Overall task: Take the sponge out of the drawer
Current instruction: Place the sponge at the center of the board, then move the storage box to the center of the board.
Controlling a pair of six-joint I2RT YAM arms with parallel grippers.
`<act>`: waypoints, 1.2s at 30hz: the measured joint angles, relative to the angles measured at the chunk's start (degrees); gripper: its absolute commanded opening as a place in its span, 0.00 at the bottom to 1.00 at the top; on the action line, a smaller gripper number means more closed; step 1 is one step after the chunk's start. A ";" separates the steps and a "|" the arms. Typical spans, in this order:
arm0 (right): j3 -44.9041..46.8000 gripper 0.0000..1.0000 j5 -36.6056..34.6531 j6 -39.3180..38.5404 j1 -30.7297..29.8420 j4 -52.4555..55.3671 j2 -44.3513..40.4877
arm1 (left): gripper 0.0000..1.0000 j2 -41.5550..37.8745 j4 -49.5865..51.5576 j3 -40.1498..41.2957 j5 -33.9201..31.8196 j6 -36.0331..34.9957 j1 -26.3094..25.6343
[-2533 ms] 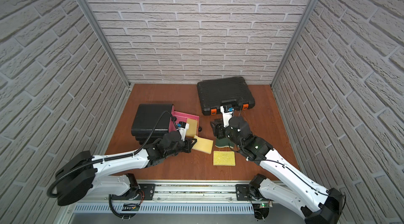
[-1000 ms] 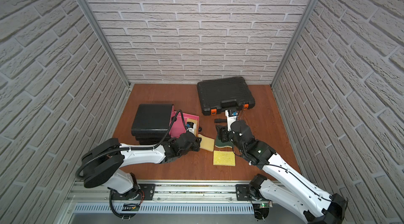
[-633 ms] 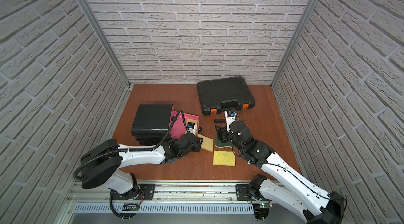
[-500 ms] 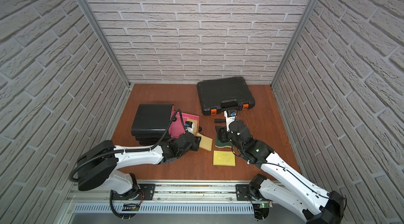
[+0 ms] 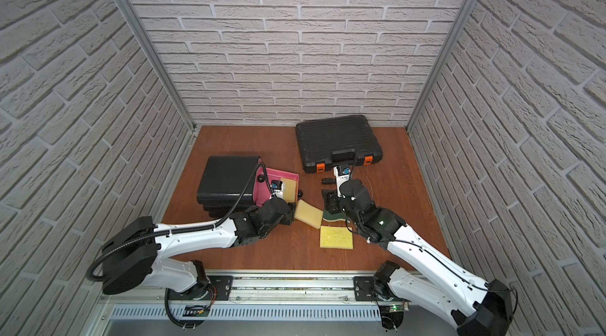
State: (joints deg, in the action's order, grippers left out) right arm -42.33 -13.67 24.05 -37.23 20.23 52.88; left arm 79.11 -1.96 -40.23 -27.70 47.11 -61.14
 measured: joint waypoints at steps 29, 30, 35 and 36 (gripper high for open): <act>2.84 0.54 7.48 3.30 -1.25 -15.02 25.88 | 0.67 -10.14 3.19 4.04 10.08 -3.74 15.76; 2.78 0.54 7.65 3.52 -1.60 -15.52 26.25 | 0.68 -10.14 2.75 4.04 10.91 -3.87 15.76; 2.14 0.54 9.49 4.50 -4.55 -18.34 27.08 | 0.68 -10.27 1.01 3.61 15.39 -4.83 15.74; 1.66 0.55 9.90 4.66 -5.03 -18.67 27.43 | 0.68 -10.40 0.96 3.39 15.89 -5.01 15.69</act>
State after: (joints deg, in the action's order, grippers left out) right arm -40.66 -3.77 28.71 -42.26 1.56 80.31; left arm 68.71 -0.99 -36.84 -11.81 42.11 -45.45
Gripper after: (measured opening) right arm 0.544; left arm 0.680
